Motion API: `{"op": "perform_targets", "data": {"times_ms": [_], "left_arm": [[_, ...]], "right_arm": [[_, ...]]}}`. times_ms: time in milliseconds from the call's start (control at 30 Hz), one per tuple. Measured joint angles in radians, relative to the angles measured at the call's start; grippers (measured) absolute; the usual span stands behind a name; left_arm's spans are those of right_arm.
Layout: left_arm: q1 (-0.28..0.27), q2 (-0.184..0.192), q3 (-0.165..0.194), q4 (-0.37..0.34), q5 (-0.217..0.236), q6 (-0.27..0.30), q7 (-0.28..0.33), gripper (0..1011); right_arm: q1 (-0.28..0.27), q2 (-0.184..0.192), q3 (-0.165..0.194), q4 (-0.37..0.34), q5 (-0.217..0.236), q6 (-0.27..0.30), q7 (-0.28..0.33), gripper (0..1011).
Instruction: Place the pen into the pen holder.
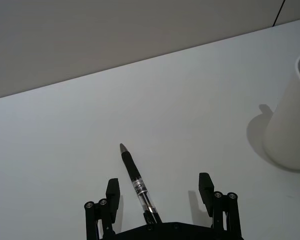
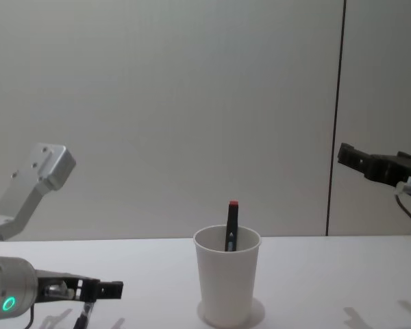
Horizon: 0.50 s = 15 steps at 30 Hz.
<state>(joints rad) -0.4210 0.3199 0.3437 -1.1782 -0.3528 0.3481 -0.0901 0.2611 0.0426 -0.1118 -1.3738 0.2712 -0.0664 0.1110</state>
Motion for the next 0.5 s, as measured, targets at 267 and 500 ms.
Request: {"op": "perform_targets", "data": {"times_ms": [267, 500], "left_arm": [[-0.027, -0.012, -0.001, 0.057, 0.018, 0.004, -0.017, 1004], [-0.051, -0.023, -0.001, 0.106, 0.037, 0.010, -0.030, 965]], "right_arm": [[0.000, 0.000, 0.000, 0.000, 0.000, 0.000, 0.000, 1001], [0.000, 0.000, 0.000, 0.000, 0.000, 0.000, 0.000, 1001]]}}
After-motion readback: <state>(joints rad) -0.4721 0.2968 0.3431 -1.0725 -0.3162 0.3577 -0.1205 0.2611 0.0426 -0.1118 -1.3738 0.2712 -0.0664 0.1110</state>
